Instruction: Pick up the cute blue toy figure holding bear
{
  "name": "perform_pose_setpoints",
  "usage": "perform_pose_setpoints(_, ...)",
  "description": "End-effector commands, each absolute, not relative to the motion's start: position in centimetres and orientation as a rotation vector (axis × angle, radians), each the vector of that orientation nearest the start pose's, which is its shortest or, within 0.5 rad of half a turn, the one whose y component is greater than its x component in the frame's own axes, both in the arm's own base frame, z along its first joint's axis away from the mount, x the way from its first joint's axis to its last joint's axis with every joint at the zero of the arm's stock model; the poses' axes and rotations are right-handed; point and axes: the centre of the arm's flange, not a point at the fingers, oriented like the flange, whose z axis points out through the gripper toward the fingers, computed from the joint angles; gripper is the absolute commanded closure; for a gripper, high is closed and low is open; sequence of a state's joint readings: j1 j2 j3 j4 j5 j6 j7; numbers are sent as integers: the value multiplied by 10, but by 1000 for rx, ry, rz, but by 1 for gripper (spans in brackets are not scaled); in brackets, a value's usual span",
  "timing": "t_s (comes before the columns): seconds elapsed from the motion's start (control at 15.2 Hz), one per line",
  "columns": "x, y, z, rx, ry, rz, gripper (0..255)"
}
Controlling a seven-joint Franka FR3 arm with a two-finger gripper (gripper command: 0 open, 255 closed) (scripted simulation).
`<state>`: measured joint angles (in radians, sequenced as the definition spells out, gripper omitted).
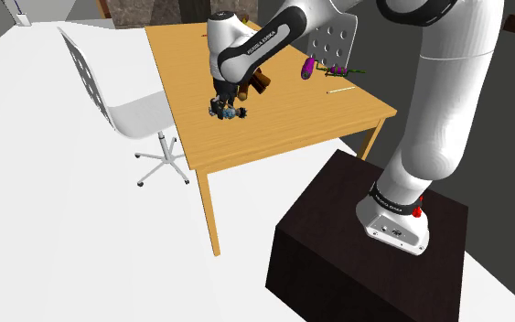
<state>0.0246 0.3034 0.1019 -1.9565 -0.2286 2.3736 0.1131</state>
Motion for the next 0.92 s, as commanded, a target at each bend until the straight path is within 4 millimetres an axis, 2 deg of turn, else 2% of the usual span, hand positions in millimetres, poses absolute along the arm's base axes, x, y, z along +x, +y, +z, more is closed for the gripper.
perform_pose_setpoints(0.0,617,73,334,-3247,-264,-216,255)
perform_pose_setpoints(0.4,617,73,333,-3247,-264,-216,255)
perform_pose_setpoints(0.86,617,73,370,-3247,-264,-216,255)
